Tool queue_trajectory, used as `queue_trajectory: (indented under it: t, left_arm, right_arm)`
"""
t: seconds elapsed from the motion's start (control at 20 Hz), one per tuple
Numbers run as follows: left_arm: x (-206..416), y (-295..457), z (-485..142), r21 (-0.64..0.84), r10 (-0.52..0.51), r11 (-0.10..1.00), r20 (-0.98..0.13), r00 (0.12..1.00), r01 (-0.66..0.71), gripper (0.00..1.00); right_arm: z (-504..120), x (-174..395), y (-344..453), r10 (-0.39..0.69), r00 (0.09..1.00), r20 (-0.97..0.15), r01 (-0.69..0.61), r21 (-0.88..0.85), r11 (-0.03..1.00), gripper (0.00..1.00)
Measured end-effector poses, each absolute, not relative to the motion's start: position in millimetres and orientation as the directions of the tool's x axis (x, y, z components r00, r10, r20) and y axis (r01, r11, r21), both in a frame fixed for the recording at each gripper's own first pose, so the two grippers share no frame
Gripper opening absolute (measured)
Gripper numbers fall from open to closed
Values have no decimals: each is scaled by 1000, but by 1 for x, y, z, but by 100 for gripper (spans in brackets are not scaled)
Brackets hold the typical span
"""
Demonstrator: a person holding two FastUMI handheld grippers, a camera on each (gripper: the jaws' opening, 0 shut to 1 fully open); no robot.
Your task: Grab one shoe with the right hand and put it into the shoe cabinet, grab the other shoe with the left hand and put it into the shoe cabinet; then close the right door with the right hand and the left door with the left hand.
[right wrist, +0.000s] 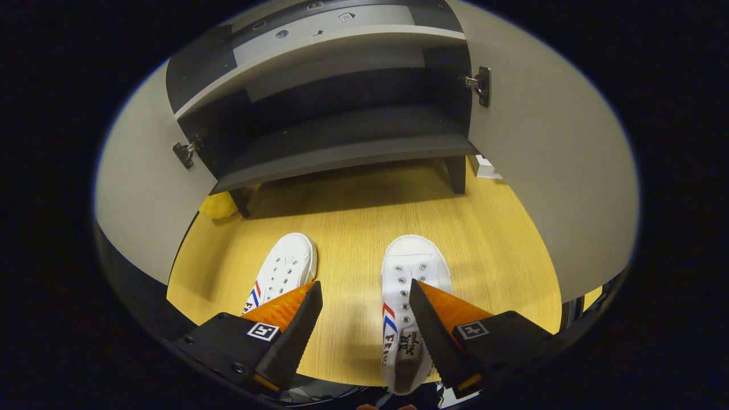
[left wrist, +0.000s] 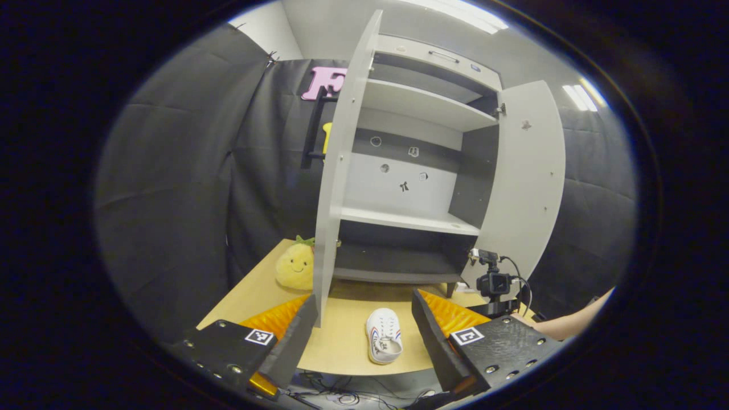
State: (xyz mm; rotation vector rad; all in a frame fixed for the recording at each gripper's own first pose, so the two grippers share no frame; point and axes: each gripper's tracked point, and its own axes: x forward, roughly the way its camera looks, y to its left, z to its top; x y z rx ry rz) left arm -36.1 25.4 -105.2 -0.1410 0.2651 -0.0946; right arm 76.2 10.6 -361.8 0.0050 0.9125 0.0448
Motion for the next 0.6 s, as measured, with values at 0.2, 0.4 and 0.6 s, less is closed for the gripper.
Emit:
queue_trajectory:
  t: [0.2, 0.4, 0.6]
  left_arm:
    - [-38, 27, -116, -161, -102, 985, -278, 955, 58, 96]
    - [-34, 31, -120, -169, -91, 985, -290, 953, 43, 95]
    - [-33, 34, -119, -201, -77, 979, -292, 953, 18, 94]
  right_arm:
    - [-382, 67, 3, -1, 583, -812, -44, -33, 999, 97]
    - [-411, 57, 1, -28, 536, -844, -50, -65, 997, 93]
    - [-425, 60, -6, -122, 527, -841, -109, -209, 972, 95]
